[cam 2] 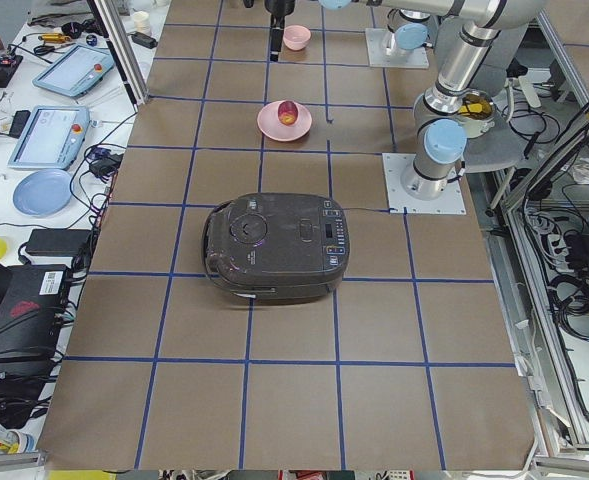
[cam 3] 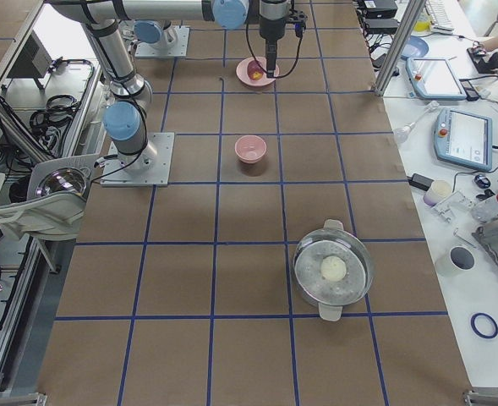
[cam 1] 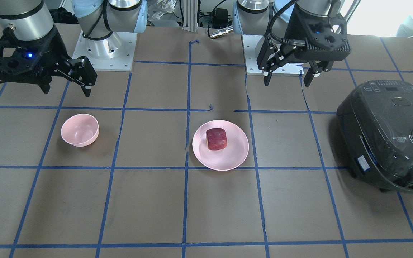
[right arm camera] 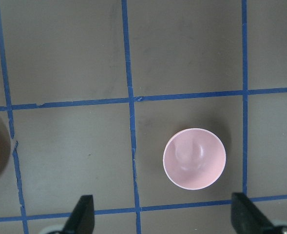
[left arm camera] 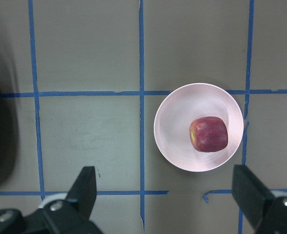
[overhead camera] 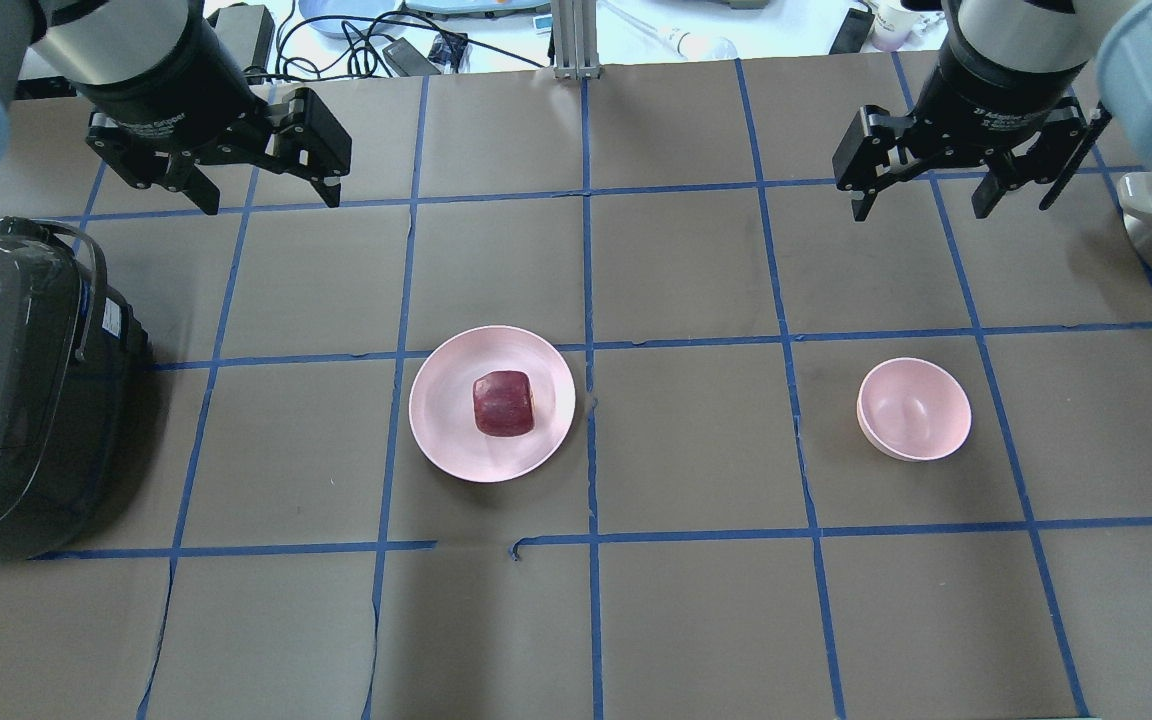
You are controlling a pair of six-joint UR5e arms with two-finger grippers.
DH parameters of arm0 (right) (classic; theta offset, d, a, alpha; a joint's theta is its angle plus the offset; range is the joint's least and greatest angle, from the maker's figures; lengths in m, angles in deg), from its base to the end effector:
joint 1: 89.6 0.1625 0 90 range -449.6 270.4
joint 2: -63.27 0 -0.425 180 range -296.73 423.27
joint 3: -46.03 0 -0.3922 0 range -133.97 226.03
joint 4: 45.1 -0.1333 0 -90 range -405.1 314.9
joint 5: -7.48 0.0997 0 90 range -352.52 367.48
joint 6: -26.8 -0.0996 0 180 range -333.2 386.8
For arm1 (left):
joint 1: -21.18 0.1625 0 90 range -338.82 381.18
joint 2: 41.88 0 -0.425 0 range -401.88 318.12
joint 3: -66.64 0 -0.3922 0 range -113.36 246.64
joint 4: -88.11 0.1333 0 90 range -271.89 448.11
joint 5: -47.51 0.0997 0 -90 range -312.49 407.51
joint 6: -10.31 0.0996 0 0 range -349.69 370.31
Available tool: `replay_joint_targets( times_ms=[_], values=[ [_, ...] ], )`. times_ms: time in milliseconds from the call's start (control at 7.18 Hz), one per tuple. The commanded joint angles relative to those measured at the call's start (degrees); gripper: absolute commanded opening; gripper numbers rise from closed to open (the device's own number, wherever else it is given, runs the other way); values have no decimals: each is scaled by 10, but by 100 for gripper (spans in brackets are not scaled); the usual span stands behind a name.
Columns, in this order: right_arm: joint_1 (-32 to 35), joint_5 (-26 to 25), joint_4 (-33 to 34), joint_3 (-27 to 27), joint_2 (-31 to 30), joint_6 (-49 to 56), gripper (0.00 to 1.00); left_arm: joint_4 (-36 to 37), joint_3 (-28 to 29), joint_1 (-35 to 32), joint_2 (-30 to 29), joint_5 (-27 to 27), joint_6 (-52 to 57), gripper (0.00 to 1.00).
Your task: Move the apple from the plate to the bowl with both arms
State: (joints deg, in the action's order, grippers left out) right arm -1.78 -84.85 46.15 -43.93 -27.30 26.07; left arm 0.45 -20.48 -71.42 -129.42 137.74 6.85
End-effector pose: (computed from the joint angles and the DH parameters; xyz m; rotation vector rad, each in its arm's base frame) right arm 0.1105 -0.4954 0.4954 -0.0797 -3.0991 0.0495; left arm -0.1547 -0.4778 0.5382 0.0239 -3.1314 0.2102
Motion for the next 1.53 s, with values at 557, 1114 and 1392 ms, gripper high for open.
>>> replay_joint_targets(
  times_ms=[557,1114,1392],
  values=[
    [-1,-2,-3,-1,2,1,100,6,-16,-23,-52,-7,-118,100],
    [-68,7,8,-69,65,33,100,149,-131,-108,-137,-8,-228,100],
    [-105,0,111,-133,72,135,100,219,-168,-128,-186,-8,-254,100]
  ],
)
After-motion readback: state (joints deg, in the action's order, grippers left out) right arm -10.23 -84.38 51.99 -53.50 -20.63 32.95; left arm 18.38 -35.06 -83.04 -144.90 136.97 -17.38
